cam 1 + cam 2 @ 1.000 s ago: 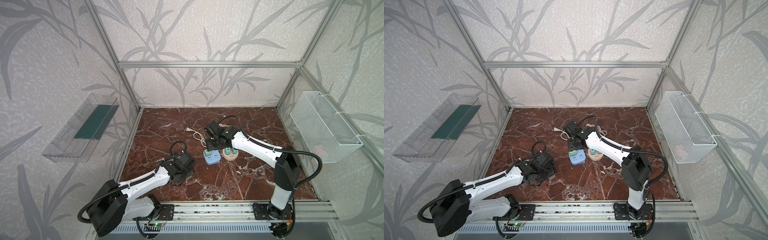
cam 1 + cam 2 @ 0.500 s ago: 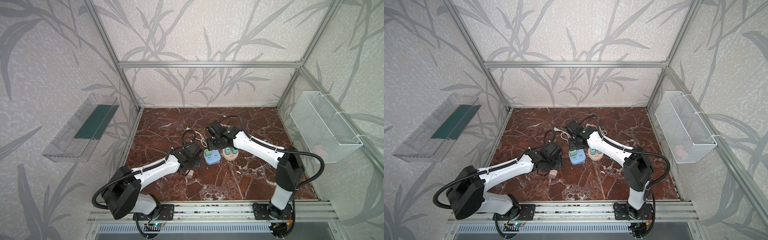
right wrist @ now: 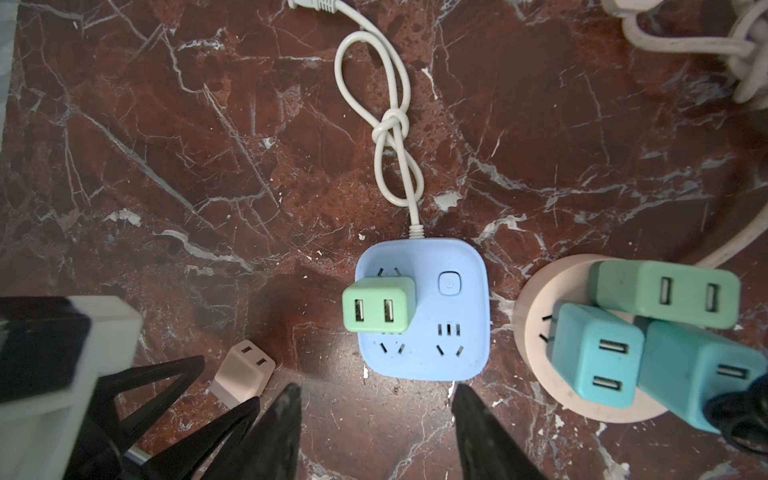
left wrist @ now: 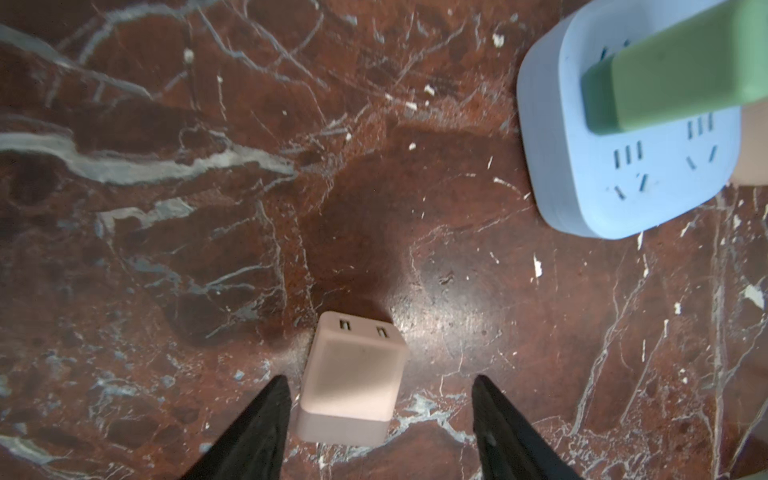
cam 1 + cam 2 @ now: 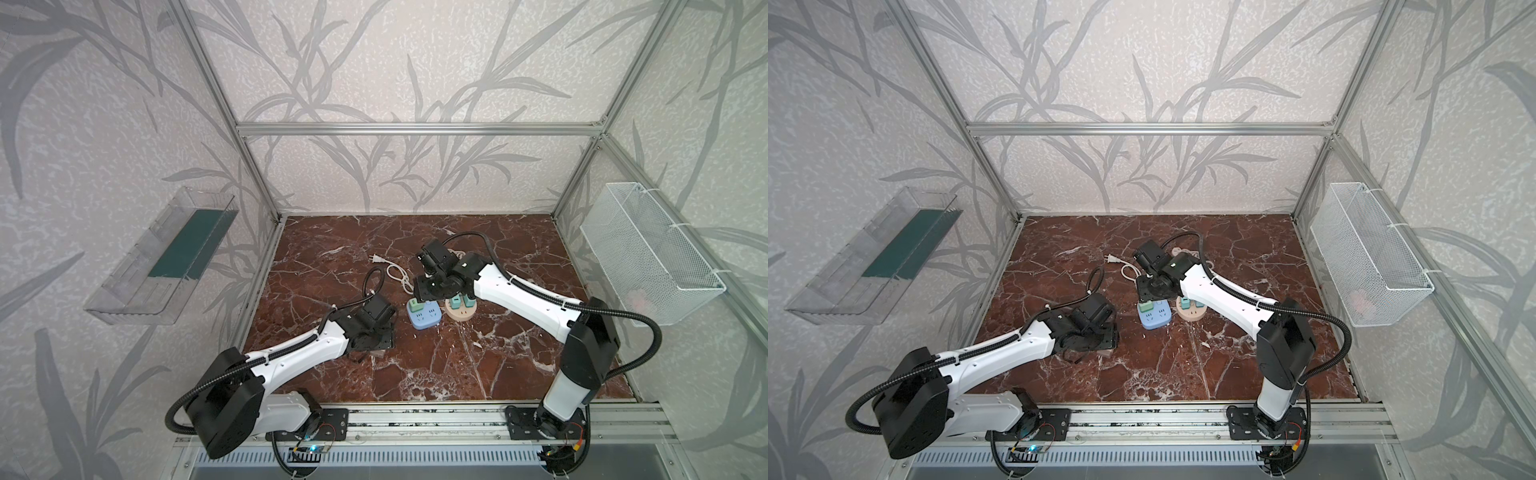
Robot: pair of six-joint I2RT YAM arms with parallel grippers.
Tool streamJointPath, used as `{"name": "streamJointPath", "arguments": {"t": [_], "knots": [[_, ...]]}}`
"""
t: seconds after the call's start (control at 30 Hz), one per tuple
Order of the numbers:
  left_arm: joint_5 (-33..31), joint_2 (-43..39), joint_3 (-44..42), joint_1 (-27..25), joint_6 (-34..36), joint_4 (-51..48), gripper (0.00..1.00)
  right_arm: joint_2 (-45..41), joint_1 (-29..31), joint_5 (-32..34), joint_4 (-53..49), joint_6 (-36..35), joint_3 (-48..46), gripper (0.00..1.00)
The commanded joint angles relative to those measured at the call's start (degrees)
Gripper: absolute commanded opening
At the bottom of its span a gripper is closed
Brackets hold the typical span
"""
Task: Insert the plug
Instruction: 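Lower the left gripper onto the pink adapter and close on it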
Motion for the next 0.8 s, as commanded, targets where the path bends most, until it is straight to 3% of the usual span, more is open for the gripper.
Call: {"name": "streamJointPath", "arguments": {"t": [0.0,0.77], "knots": [[1.7,0.3,-1.3,0.0,1.3,2.2,0.68,-3.7,-0.3,-2.8,0.5,-0.8,-1.2,0.57],[2.7,1.4,-5.5,-0.9,2.1,6.9,0.60,-4.6,-2.2,-14.0,1.8,0.8,-4.1,0.56]]}}
